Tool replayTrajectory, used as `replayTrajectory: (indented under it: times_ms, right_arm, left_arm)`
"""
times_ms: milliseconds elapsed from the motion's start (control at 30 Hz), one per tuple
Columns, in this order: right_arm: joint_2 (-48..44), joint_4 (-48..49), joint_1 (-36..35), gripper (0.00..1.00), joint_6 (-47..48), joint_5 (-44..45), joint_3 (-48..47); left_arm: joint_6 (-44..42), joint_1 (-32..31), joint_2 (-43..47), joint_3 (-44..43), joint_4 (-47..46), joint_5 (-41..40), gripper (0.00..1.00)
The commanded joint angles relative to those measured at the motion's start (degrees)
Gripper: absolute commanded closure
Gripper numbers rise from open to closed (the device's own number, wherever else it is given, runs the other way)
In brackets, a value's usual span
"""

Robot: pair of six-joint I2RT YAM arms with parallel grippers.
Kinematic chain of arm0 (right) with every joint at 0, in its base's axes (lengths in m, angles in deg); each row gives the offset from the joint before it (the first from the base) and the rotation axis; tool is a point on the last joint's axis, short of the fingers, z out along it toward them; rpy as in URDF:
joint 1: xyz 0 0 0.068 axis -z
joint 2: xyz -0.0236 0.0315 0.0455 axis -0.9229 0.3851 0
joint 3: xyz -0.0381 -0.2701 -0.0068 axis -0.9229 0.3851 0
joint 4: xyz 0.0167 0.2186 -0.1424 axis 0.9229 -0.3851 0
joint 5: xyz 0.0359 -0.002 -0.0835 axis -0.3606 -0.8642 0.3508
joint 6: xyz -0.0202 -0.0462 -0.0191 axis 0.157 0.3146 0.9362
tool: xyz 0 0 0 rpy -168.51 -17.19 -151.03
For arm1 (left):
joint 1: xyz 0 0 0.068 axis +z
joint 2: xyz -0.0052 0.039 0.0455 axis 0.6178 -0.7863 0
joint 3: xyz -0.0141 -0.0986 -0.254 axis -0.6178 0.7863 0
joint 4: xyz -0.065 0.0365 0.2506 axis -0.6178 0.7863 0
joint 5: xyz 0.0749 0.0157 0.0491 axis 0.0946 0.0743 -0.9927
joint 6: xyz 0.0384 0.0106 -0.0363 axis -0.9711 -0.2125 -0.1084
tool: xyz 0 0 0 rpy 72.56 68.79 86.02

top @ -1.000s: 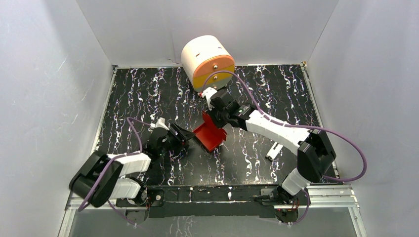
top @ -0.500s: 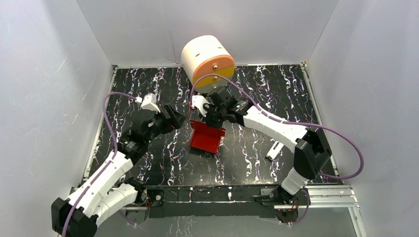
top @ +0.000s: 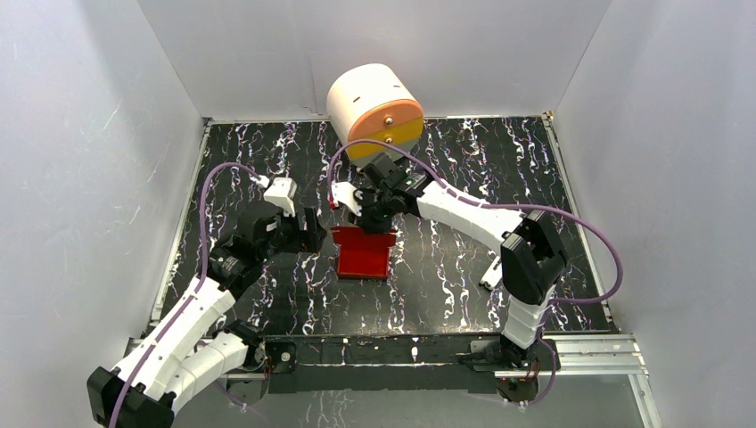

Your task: Fold the paper box

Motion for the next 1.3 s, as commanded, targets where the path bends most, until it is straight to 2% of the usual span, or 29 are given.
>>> replayTrajectory:
  times_ms: [0, 167, 333, 500, 633, 933, 1067, 1267]
  right_arm:
    - [-3.35, -2.24, 0.05, 0.75, 0.53, -1.19, -2.72]
    - [-10.47, -2.24, 0.61, 0.75, 0.53, -1.19, 2.44]
    - [-19.63, -2.24, 5.27, 0.75, 0.53, -1.19, 10.57]
    - [-32.39, -2.24, 5.93, 0.75, 0.53, -1.19, 22.62]
    - [-37.51, -2.24, 6.11, 0.75, 0.53, -1.19, 31.12]
    - [-38.93, -2.24, 7.42, 0.75, 0.53, -1.19, 42.64]
    - [-36.88, -2.24, 9.82, 0.75, 0.53, -1.19, 43.63]
    - [-34.66, -2.24, 13.78, 0.75, 0.53, -1.19, 43.16]
  left_arm:
    - [-6.64, 0.39, 1.12, 0.19, -0.29, 1.73, 0.16]
    - [-10.39, 0.39, -0.73, -0.41, -1.53, 4.4, 0.16]
    - [-13.23, 0.44, -4.57, -1.93, -1.55, 4.82, 0.16]
    - [-13.6, 2.13, -7.35, -2.24, -2.38, 8.21, 0.15]
    - [-14.67, 4.3, -9.77, -2.54, -3.82, 10.4, 0.15]
    - [-19.54, 6.85, -17.81, -4.18, -9.12, 17.47, 0.18]
    - [-22.94, 7.66, -19.91, -5.13, -10.22, 21.47, 0.2]
    - [-21.24, 8.47, -20.61, -5.07, -12.07, 23.12, 0.2]
